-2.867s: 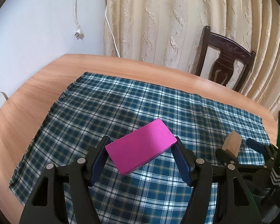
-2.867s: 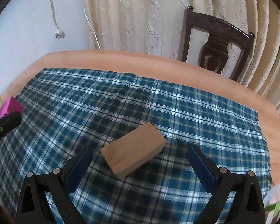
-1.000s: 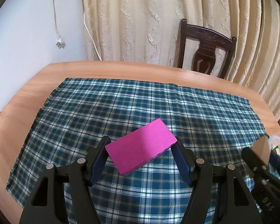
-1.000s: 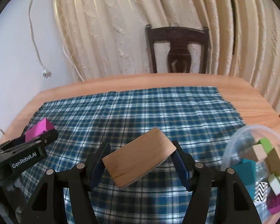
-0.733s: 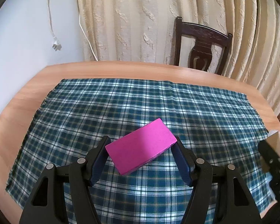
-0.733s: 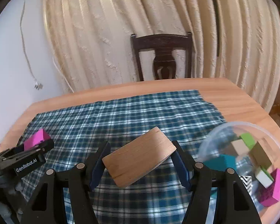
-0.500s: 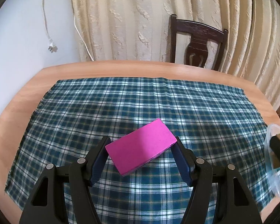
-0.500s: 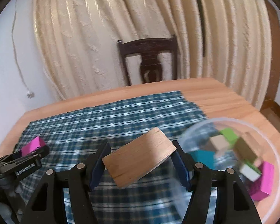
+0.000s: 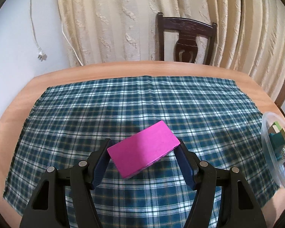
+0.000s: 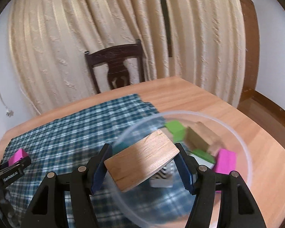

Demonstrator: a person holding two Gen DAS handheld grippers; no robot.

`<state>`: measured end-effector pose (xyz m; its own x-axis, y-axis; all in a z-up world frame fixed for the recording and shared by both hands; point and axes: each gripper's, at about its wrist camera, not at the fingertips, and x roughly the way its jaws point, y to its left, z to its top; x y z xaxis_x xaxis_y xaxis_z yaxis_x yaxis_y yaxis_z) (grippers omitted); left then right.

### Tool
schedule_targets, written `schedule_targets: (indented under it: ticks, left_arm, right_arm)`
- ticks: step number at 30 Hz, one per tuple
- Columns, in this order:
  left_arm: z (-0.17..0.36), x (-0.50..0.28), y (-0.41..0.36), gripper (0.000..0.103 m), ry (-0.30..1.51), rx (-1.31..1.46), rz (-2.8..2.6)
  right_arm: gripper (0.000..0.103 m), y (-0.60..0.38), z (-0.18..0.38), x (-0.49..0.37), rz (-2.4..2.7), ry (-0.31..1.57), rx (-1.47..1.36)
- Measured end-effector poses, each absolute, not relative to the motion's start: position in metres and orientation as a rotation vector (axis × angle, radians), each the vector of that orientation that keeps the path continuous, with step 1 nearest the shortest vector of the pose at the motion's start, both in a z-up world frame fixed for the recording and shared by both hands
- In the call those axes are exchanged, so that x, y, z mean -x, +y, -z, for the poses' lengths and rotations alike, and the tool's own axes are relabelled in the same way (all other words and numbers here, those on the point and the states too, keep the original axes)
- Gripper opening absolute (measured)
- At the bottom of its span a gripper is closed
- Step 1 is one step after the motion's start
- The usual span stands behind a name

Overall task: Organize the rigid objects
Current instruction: 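Carry the wooden plank and magenta brick toward the clear bowl with both tools, then release the wooden plank into the bowl with the right tool while the left tool drops the magenta brick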

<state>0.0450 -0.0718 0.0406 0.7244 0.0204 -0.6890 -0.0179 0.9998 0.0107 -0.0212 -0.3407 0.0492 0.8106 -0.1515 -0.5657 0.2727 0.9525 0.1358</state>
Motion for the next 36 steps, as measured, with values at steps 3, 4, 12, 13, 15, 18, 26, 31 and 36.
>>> schedule_targets:
  ticks: [3, 4, 12, 13, 15, 18, 26, 31, 36]
  left_arm:
    - [-0.04, -0.044, -0.076, 0.067, 0.76, -0.014, -0.005]
    - [-0.04, -0.043, -0.077, 0.067, 0.759, -0.018, 0.0]
    - [-0.039, -0.04, -0.089, 0.067, 0.765, -0.024, 0.052]
    - [-0.039, -0.039, -0.092, 0.067, 0.764, -0.027, 0.064]
    - [-0.04, -0.036, -0.099, 0.067, 0.763, -0.032, 0.09]
    - [-0.044, -0.031, -0.111, 0.067, 0.761, -0.035, 0.136]
    - [-0.058, -0.015, -0.156, 0.067, 0.746, -0.042, 0.301]
    - [-0.063, -0.006, -0.19, 0.067, 0.742, -0.074, 0.397]
    - [-0.064, 0.001, -0.223, 0.067, 0.743, -0.117, 0.464]
  right_arm:
    - [0.073, -0.354, -0.046, 0.025, 0.253, 0.596, -0.247]
    - [0.077, -0.359, -0.045, 0.027, 0.259, 0.599, -0.264]
    - [0.099, -0.386, -0.043, 0.044, 0.317, 0.593, -0.325]
    - [0.101, -0.388, -0.041, 0.045, 0.322, 0.597, -0.331]
    - [0.101, -0.394, -0.038, 0.05, 0.331, 0.602, -0.348]
    - [0.102, -0.4, -0.036, 0.055, 0.338, 0.604, -0.363]
    - [0.102, -0.415, -0.04, 0.071, 0.36, 0.58, -0.375]
    - [0.103, -0.425, -0.04, 0.078, 0.364, 0.577, -0.389]
    - [0.103, -0.433, -0.04, 0.083, 0.368, 0.569, -0.393]
